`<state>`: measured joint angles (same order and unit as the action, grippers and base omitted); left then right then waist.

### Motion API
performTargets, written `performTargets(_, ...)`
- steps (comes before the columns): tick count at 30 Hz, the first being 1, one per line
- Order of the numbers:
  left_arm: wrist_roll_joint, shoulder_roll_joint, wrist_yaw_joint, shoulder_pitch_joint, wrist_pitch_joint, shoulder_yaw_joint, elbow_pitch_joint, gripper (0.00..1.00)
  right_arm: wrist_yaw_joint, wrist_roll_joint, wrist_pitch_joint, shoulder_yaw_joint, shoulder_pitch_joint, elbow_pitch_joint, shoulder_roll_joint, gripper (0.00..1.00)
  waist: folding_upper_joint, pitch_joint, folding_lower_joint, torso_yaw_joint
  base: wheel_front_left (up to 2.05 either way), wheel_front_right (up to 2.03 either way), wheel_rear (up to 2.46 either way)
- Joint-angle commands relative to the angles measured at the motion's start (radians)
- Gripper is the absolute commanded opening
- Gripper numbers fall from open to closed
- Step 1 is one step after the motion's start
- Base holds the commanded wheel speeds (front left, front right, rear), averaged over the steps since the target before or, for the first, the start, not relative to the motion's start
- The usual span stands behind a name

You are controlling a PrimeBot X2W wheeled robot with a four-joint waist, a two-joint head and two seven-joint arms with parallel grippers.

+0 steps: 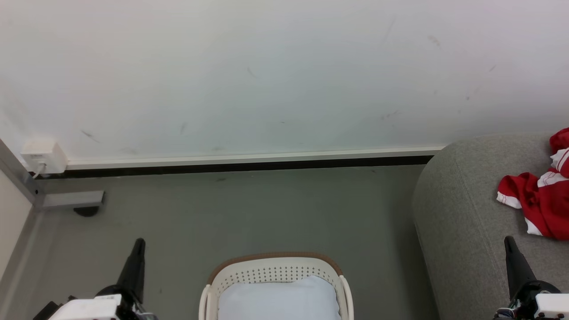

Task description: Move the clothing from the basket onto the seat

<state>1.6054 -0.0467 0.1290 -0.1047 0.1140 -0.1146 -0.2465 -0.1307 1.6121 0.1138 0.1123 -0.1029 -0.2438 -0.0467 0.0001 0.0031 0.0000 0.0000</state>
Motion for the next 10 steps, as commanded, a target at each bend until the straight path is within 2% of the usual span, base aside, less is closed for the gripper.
performTargets(1,0.014,-0.007,0.004,-0.009,0.004,-0.002,0.003,0.00,0.000,0.002,0.004,0.003,-0.013,-0.002,-0.007,0.00,-0.0001,0.000,0.0000,0.000,0.00,0.00,0.00)
performTargets(10,0.014,-0.007,0.004,-0.009,0.004,-0.002,0.003,0.00,0.000,0.002,0.004,0.003,-0.013,-0.002,-0.007,0.00,-0.0001,0.000,0.0000,0.000,0.00,0.00,0.00)
